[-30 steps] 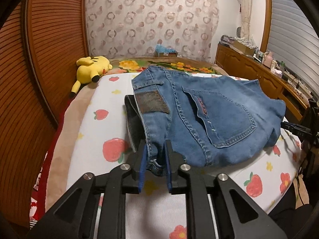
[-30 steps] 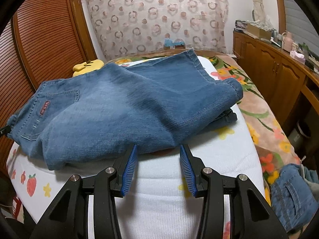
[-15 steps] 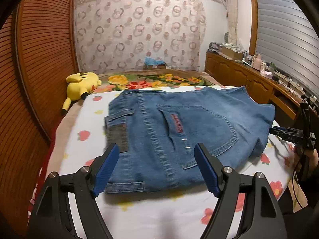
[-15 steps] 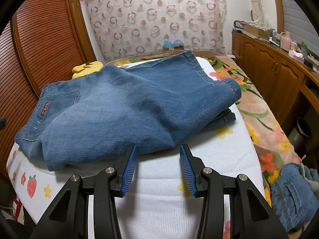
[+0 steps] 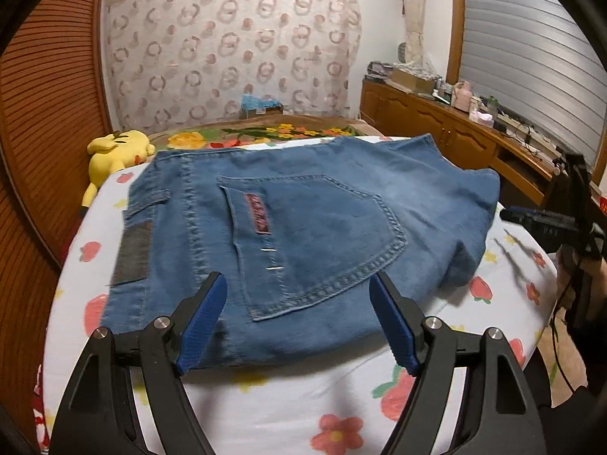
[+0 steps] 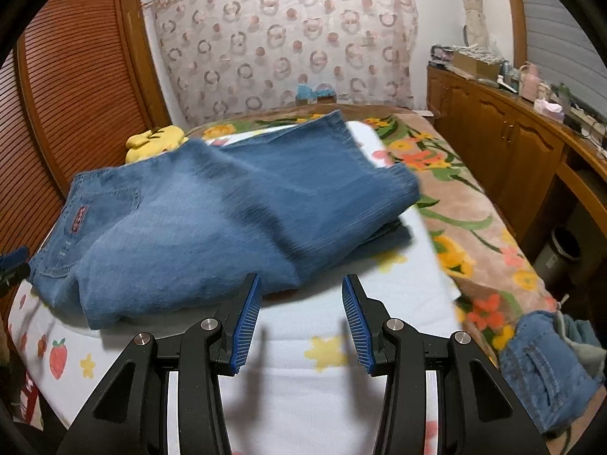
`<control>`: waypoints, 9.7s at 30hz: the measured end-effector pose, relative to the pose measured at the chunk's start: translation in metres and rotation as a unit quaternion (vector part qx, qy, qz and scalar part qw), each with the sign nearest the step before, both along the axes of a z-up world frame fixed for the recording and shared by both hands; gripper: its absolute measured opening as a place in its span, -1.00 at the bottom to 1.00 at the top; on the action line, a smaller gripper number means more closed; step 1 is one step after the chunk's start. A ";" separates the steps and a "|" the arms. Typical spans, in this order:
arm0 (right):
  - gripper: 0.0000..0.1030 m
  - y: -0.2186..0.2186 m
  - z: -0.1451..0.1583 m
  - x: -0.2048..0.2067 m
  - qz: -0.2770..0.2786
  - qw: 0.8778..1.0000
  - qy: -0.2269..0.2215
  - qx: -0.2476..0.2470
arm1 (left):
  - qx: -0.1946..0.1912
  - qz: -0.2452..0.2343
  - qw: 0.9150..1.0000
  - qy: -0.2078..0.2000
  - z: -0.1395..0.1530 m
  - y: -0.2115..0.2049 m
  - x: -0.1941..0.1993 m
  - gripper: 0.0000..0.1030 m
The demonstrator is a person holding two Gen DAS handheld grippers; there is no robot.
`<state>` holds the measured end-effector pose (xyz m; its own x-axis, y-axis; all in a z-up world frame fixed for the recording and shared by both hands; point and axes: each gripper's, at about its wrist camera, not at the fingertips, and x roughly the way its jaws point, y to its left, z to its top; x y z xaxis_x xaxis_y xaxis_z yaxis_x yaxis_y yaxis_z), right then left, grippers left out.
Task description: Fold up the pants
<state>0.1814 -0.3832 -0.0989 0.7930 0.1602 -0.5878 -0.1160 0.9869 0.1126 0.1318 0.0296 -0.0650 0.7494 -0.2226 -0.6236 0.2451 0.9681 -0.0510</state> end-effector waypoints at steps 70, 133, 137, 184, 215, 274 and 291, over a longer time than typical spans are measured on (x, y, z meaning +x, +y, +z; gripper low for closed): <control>-0.20 0.188 0.092 0.010 0.289 0.957 -0.005 0.029 | -0.020 0.060 0.998 -0.024 0.016 0.062 -0.012 0.52; -0.79 0.259 0.139 0.021 0.264 0.963 -0.054 0.016 | -0.049 -0.010 0.996 -0.074 0.077 0.036 -0.025 -0.81; -0.79 0.290 0.133 0.037 0.295 0.954 -0.056 0.006 | -0.052 0.022 0.997 -0.060 0.063 0.066 -0.029 -0.81; -0.08 0.281 0.022 0.025 0.197 0.978 0.027 -0.056 | -0.021 -0.037 0.999 0.030 0.014 0.005 0.056 -0.10; -0.08 0.267 0.009 0.022 0.188 0.980 0.030 -0.051 | 0.065 0.107 0.992 0.023 0.048 0.126 0.103 -0.58; -0.08 0.261 0.023 0.023 0.197 0.979 0.025 -0.033 | 0.001 0.088 0.996 0.015 0.019 0.112 0.072 -0.06; -0.05 0.298 0.055 0.171 0.244 0.968 0.048 -0.016 | 0.005 0.126 0.991 0.037 0.006 0.152 0.114 -0.06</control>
<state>0.3522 -0.0852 -0.0443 0.5686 0.4828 -0.6660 -0.5608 0.8198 0.1156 0.2463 0.1816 -0.0592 0.7328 -0.0270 -0.6799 -0.0091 0.9987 -0.0495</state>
